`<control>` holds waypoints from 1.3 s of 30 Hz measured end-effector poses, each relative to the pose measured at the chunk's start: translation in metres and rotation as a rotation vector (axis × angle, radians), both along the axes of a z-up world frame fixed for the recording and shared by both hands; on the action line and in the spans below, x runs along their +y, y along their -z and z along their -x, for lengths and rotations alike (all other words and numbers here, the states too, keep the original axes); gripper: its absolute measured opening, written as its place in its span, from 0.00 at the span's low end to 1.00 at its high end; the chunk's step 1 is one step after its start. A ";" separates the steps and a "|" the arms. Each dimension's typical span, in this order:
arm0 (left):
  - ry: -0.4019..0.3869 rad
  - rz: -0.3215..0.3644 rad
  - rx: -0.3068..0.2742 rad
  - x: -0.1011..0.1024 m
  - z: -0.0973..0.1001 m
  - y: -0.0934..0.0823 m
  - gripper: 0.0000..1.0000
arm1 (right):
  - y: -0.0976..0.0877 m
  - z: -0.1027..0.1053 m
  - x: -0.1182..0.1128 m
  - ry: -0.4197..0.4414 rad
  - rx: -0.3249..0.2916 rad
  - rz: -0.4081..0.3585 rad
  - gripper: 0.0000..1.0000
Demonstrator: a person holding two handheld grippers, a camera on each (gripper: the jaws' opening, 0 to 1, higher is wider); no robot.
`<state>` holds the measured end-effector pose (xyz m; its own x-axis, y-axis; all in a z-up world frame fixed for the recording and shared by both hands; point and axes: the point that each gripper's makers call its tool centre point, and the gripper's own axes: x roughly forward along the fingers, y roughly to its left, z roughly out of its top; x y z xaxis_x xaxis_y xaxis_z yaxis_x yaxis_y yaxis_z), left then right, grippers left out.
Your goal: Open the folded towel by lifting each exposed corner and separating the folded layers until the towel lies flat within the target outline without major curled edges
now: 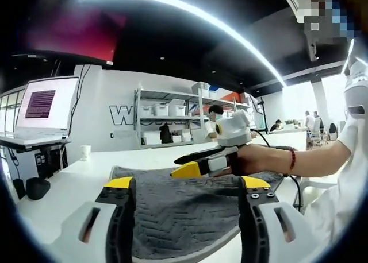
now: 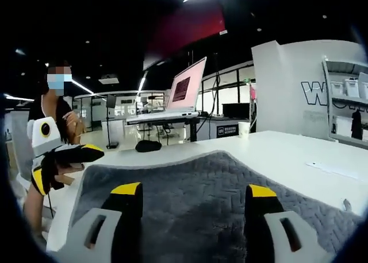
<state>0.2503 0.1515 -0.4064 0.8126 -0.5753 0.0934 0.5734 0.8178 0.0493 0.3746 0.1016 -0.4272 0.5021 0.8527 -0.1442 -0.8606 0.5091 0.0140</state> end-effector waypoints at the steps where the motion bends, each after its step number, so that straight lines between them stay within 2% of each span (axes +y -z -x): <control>1: 0.005 -0.001 -0.003 -0.002 0.000 0.000 0.72 | -0.004 0.004 -0.005 0.002 -0.022 -0.003 0.71; 14: 0.082 -0.001 0.010 -0.040 0.001 -0.004 0.79 | -0.028 0.043 -0.044 0.016 -0.120 0.007 0.75; 20: 0.109 -0.003 -0.003 -0.054 0.005 -0.009 0.81 | -0.039 0.048 -0.061 0.036 -0.163 0.012 0.77; 26: 0.132 -0.006 -0.016 -0.065 0.007 -0.015 0.81 | -0.051 0.069 -0.084 0.053 -0.201 -0.013 0.77; 29: 0.142 -0.014 -0.041 -0.070 0.009 -0.017 0.82 | -0.055 0.077 -0.101 0.075 -0.229 -0.016 0.78; 34: 0.142 0.003 -0.031 -0.073 0.008 -0.018 0.83 | -0.051 0.079 -0.126 0.121 -0.236 -0.022 0.78; 39: 0.154 -0.016 -0.020 -0.082 0.008 -0.016 0.84 | -0.045 0.085 -0.144 0.150 -0.222 -0.028 0.77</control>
